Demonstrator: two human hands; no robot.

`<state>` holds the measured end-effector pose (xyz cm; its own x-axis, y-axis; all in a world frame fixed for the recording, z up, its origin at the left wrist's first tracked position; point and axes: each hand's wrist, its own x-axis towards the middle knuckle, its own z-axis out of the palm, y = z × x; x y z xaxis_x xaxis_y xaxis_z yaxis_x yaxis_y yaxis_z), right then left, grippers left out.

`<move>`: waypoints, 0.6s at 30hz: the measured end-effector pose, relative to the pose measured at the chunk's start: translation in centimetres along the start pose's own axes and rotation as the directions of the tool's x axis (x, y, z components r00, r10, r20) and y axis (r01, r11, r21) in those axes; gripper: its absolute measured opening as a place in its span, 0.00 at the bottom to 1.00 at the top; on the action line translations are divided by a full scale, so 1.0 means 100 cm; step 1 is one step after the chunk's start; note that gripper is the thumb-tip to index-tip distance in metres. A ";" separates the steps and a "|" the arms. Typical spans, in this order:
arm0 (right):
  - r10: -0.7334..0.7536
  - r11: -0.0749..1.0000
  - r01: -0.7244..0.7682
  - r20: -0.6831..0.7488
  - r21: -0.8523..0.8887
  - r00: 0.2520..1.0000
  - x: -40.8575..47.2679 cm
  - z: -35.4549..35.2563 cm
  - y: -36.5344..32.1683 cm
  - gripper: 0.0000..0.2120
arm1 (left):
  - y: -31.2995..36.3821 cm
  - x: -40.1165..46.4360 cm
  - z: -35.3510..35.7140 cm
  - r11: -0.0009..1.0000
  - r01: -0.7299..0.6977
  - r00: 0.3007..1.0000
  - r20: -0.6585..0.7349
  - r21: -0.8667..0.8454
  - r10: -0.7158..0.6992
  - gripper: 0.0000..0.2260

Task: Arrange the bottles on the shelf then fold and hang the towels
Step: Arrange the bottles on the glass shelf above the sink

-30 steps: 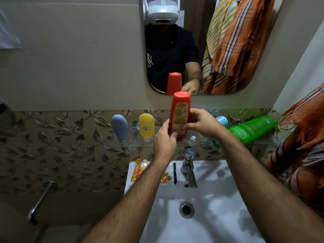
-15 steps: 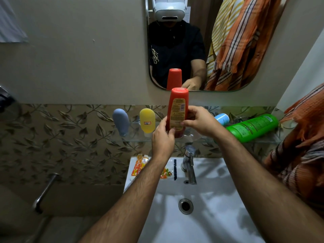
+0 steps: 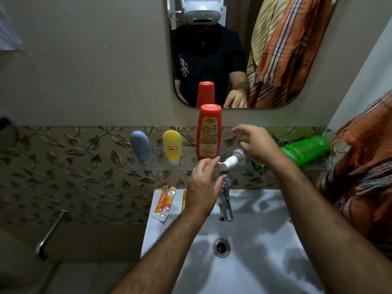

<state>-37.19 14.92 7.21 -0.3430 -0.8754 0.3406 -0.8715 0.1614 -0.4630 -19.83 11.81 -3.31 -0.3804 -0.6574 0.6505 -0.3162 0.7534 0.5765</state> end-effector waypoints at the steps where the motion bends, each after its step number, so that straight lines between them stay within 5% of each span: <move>1: 0.004 0.999 -0.004 -0.005 -0.045 1.000 -0.001 -0.003 0.003 0.22 | 0.002 0.002 0.003 1.000 -0.028 0.999 0.027 0.010 0.028 0.24; 18: -0.053 0.988 0.069 0.121 -0.135 0.991 -0.013 -0.003 0.027 0.20 | 0.015 0.015 0.020 0.998 0.024 0.999 0.031 0.056 -0.025 0.18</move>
<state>-39.22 16.68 5.78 -0.2514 -0.9314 0.2631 -0.9325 0.1603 -0.3236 -22.61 11.96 -2.42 -0.3987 -0.6755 0.6204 -0.3729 0.7374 0.5632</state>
